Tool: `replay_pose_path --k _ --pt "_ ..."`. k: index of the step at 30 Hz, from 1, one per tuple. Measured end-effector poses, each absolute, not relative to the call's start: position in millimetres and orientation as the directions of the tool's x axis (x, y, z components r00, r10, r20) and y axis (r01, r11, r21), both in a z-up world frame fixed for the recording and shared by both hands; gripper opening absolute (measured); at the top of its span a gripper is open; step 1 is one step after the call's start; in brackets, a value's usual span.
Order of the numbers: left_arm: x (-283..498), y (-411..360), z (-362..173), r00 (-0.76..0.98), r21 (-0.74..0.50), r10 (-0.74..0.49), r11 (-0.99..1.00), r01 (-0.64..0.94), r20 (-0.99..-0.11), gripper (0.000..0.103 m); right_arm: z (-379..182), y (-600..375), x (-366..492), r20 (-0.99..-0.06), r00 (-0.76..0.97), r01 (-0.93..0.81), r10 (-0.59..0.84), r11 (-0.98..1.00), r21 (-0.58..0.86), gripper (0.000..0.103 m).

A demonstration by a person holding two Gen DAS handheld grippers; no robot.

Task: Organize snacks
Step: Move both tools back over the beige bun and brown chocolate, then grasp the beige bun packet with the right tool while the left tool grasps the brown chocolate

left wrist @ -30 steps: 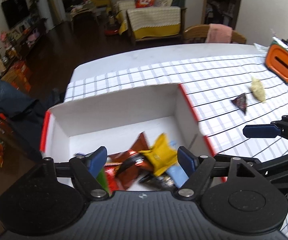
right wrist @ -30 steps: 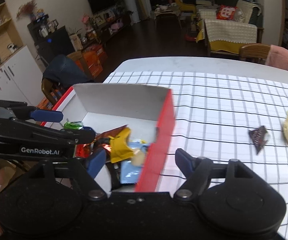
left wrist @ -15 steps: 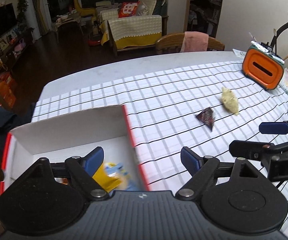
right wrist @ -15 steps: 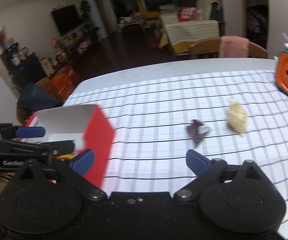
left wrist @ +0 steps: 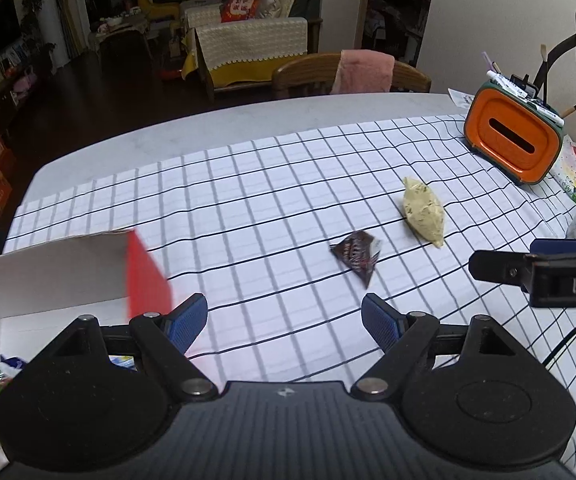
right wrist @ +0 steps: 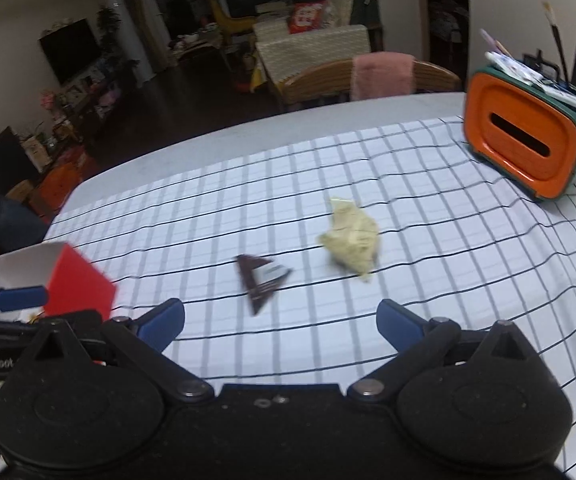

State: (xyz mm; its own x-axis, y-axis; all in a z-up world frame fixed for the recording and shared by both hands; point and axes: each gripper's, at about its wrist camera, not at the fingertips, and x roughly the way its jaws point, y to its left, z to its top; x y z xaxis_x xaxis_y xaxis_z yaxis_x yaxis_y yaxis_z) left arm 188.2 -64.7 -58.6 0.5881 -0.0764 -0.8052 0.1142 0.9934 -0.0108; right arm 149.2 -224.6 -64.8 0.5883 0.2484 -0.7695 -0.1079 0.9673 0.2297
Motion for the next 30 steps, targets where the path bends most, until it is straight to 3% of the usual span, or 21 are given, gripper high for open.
replay_pose_path --k 30 --pt "302.1 -138.6 -152.1 0.44 -0.05 -0.107 0.989 0.139 -0.892 0.084 -149.0 -270.0 281.4 -0.861 0.475 0.029 0.182 0.975 0.222 0.097"
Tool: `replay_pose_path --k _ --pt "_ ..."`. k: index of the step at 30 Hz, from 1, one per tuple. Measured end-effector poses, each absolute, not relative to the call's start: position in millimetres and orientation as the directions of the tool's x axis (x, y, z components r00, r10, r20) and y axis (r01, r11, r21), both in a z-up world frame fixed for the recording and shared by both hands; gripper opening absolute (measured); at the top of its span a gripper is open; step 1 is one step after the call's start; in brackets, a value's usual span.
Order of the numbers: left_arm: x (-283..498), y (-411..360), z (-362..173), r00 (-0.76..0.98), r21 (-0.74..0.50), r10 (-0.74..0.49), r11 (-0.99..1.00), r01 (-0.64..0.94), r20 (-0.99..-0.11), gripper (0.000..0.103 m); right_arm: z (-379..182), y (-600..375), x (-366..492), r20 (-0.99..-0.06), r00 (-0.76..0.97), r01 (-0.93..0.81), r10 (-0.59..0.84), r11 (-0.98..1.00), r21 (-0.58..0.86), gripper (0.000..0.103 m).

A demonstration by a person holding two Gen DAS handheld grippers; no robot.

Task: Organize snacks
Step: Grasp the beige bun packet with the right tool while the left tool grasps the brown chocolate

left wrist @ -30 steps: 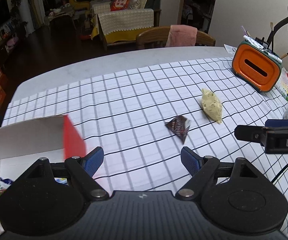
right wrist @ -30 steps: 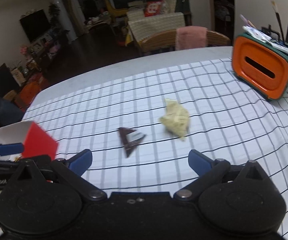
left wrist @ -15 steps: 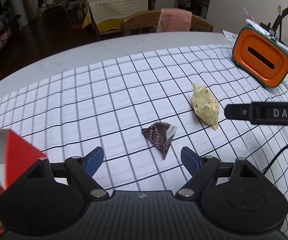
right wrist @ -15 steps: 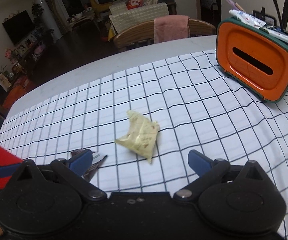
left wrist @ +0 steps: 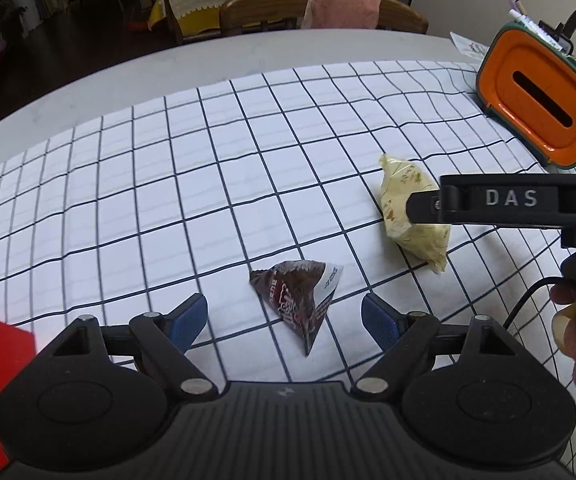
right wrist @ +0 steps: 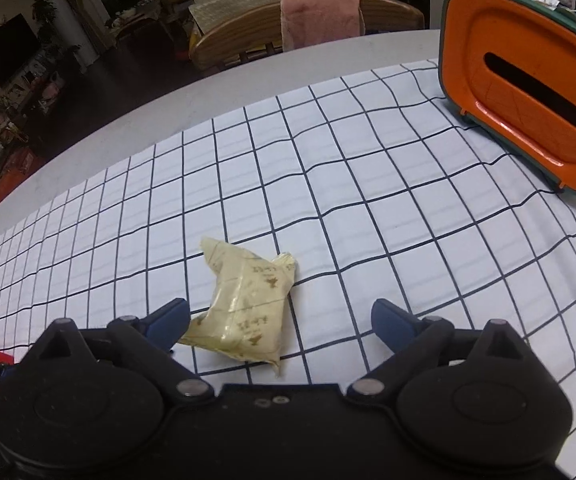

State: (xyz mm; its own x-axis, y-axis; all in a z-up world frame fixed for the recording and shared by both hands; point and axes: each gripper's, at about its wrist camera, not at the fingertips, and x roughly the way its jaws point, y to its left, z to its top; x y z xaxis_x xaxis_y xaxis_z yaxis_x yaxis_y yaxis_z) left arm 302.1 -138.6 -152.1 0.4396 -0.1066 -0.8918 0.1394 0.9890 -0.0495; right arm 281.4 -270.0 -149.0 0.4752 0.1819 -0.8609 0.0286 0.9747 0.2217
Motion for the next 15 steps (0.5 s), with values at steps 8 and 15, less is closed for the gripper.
replay_pose_path --k 8,15 --pt "317.7 -147.3 -167.3 0.425 -0.031 -0.1 0.986 0.166 -0.9 0.084 -162.4 -257.9 290.6 -0.87 0.451 0.015 0.2 0.973 0.231 0.085" --pt "328.3 -148.2 -179.4 0.409 -0.031 -0.098 0.985 0.167 -0.907 0.069 -160.2 -244.0 283.0 -0.865 0.451 -0.018 0.22 0.971 0.237 0.069"
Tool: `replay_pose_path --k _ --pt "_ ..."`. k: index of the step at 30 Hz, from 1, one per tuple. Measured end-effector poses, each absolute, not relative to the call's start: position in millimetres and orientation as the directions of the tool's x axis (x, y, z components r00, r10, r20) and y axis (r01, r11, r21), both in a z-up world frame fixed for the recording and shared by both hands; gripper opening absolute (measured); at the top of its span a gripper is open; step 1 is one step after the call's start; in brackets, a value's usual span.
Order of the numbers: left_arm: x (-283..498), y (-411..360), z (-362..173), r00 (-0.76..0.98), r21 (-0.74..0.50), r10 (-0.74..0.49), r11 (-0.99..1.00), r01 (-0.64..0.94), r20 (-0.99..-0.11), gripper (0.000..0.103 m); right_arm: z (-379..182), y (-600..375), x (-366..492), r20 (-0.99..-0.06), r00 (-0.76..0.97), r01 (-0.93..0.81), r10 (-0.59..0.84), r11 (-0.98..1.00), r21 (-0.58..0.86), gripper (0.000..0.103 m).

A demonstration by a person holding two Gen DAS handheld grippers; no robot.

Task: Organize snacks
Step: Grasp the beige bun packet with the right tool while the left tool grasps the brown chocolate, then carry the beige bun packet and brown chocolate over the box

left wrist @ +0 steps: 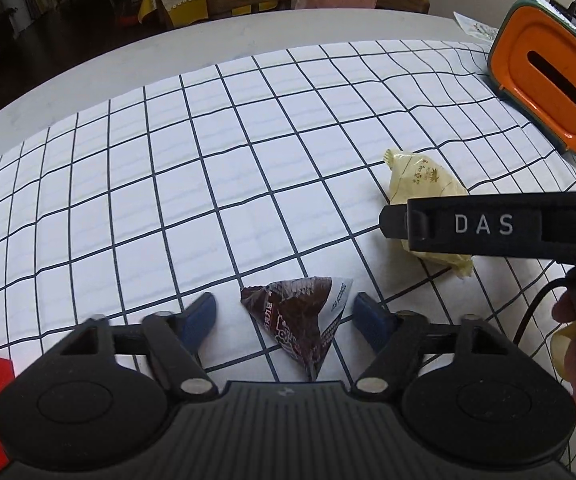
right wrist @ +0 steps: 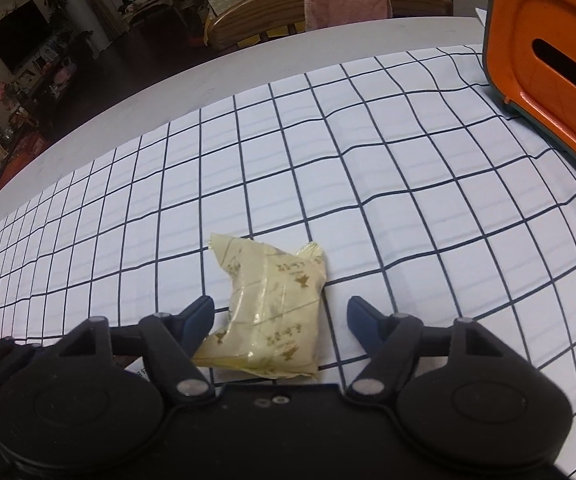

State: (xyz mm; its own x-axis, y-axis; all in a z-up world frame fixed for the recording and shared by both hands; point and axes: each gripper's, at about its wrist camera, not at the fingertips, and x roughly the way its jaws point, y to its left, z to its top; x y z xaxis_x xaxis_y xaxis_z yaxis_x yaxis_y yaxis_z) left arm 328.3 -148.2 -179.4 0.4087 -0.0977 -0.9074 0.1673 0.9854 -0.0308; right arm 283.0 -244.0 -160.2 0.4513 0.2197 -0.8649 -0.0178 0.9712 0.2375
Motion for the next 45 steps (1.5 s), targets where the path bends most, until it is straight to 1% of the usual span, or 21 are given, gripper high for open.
replay_pose_path --k 1,3,4,5,9,13,15,30,45 --pt "329.4 -148.8 -180.7 0.406 -0.029 -0.097 0.985 0.169 -0.909 0.067 -159.3 -242.4 281.5 -0.863 0.453 -0.021 0.222 0.971 0.239 0.067" --pt "330.7 -150.8 -181.9 0.411 -0.027 -0.098 0.984 0.176 -0.907 0.064 -157.3 -238.6 278.2 -0.861 0.456 -0.029 0.228 0.97 0.242 0.058" --pt "330.6 -151.6 -181.7 0.414 -0.025 -0.098 0.984 0.179 -0.905 0.062 -156.4 -237.4 277.0 -0.859 0.456 -0.032 0.233 0.969 0.246 0.056" --pt "330.9 -153.0 -181.6 0.417 -0.022 -0.098 0.983 0.183 -0.904 0.058 -155.6 -235.9 275.5 -0.858 0.456 -0.034 0.237 0.968 0.25 0.051" --pt "333.2 -154.0 -181.6 0.421 -0.023 -0.096 0.984 0.174 -0.902 0.051 -152.5 -230.9 269.6 -0.857 0.463 -0.043 0.227 0.971 0.234 0.045" --pt "330.7 -149.9 -180.4 0.419 -0.028 -0.096 0.986 0.166 -0.903 0.049 -148.0 -228.4 261.0 -0.854 0.467 -0.052 0.229 0.971 0.233 0.041" --pt "329.2 -148.0 -180.0 0.417 -0.034 -0.1 0.986 0.162 -0.903 0.049 -145.1 -229.3 256.2 -0.853 0.469 -0.054 0.229 0.971 0.231 0.037" --pt "288.2 -124.7 -153.7 0.435 -0.048 -0.092 0.993 0.111 -0.896 0.047 -117.0 -224.7 197.7 -0.842 0.48 -0.068 0.245 0.968 0.243 0.035" --pt "230.5 -92.6 -105.1 0.463 -0.056 -0.082 0.996 0.069 -0.882 0.047 -72.9 -207.7 151.9 -0.817 0.492 -0.15 0.301 0.953 0.262 0.035"
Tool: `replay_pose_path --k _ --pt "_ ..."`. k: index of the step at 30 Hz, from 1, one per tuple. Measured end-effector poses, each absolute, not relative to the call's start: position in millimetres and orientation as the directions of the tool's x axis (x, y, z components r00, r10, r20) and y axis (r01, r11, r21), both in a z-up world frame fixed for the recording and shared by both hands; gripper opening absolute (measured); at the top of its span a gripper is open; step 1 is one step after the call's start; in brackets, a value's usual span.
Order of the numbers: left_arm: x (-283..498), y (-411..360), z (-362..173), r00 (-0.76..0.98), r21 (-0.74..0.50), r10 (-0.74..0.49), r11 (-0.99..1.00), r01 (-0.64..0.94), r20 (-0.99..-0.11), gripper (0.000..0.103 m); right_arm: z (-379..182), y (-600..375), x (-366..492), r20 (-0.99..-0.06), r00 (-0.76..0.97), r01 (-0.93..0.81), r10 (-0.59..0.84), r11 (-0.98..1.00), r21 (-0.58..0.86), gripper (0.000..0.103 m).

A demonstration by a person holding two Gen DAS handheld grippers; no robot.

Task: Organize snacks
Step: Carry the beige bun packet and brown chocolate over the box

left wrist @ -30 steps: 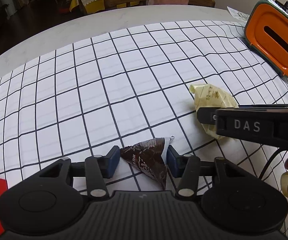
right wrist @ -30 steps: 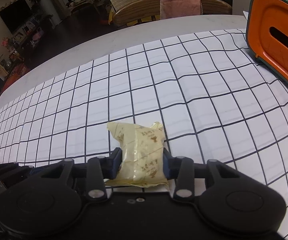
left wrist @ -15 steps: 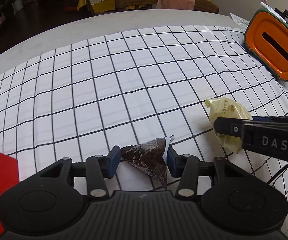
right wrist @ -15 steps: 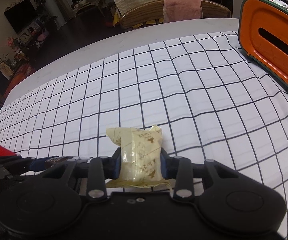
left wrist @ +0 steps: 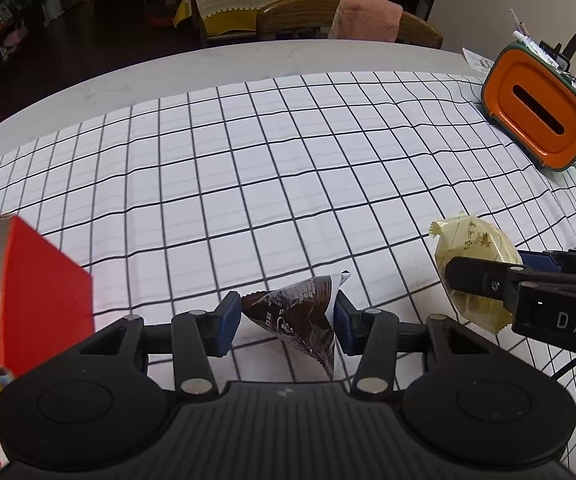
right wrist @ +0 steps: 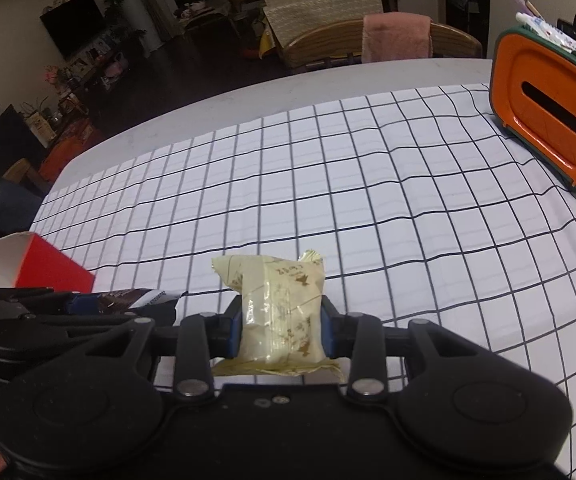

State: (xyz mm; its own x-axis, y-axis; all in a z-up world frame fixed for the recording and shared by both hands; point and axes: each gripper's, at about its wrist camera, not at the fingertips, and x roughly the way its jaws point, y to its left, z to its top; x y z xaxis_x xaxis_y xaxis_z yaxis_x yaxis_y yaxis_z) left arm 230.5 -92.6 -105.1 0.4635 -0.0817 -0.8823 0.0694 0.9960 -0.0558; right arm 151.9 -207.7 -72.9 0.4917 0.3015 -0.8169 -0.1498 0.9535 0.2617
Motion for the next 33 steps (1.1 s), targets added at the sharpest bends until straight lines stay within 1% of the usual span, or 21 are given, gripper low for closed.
replay_pose_path --k 15,23,33 --pt "172.0 -39.7 -57.9 0.516 -0.07 -0.087 0.996 0.052 -0.852 0.048 -31.9 -152.9 109.9 -0.778 0.521 -0.223 0.351 0.936 0.273 0.035" --pt "146.8 13.3 -37.2 0.549 -0.072 -0.075 0.997 0.027 -0.832 0.048 -17.8 -107.6 96.1 -0.758 0.53 -0.268 0.38 0.923 0.275 0.035" --pt "133.0 81.5 -27.1 0.574 -0.06 -0.033 0.998 -0.027 -0.818 0.048 -10.9 -39.5 85.9 -0.748 0.524 -0.327 0.407 0.907 0.265 0.035"
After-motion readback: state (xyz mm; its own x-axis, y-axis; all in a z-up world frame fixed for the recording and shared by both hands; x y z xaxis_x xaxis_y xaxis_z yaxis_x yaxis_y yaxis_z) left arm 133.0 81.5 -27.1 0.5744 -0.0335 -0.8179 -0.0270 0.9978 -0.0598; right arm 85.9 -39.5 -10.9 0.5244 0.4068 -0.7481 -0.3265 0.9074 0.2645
